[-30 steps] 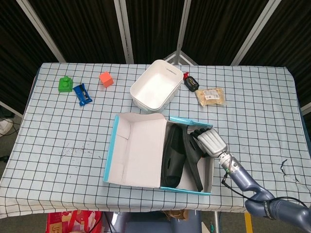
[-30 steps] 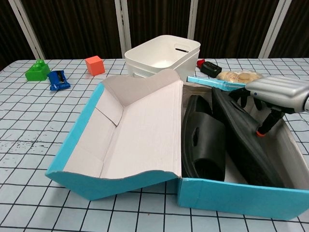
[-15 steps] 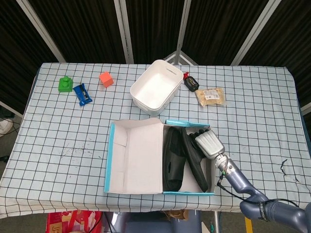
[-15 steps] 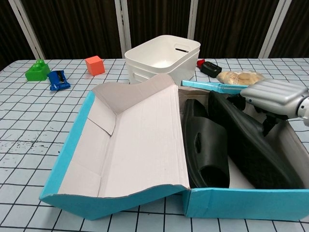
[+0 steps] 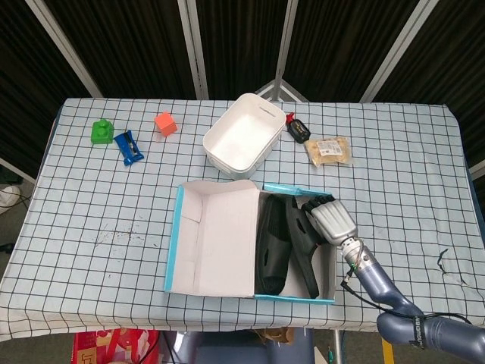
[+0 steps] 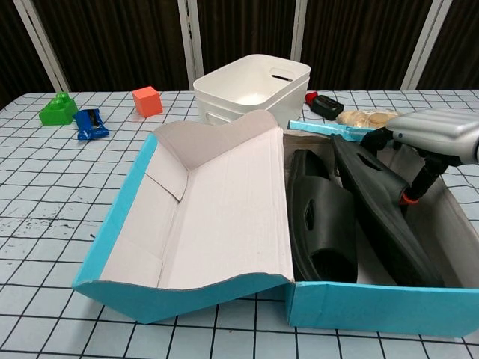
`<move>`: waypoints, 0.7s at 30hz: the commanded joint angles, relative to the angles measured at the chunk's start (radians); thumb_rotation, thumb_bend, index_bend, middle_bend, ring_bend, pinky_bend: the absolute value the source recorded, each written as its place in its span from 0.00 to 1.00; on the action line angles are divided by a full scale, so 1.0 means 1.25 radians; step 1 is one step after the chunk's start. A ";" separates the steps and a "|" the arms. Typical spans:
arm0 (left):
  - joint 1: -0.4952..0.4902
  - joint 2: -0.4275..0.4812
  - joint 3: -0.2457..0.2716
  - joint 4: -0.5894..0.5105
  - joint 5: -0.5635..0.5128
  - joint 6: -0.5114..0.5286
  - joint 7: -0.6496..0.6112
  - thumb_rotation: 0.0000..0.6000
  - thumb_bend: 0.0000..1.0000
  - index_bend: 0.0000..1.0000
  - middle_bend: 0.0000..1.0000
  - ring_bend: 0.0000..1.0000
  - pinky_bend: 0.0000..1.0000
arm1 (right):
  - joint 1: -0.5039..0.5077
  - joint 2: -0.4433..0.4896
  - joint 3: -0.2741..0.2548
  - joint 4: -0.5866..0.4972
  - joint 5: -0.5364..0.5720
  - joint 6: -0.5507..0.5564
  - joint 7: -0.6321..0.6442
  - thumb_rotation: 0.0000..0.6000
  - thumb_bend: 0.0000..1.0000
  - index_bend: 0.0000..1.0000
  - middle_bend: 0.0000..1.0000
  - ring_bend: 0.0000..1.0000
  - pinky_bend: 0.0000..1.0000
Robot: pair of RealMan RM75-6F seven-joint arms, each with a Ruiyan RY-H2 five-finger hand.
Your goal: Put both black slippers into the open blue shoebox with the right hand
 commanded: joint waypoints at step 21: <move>-0.001 0.007 0.002 0.000 -0.001 -0.009 -0.017 1.00 0.37 0.03 0.00 0.00 0.03 | 0.090 0.192 -0.004 -0.290 0.341 0.038 -0.298 1.00 0.27 0.08 0.16 0.10 0.09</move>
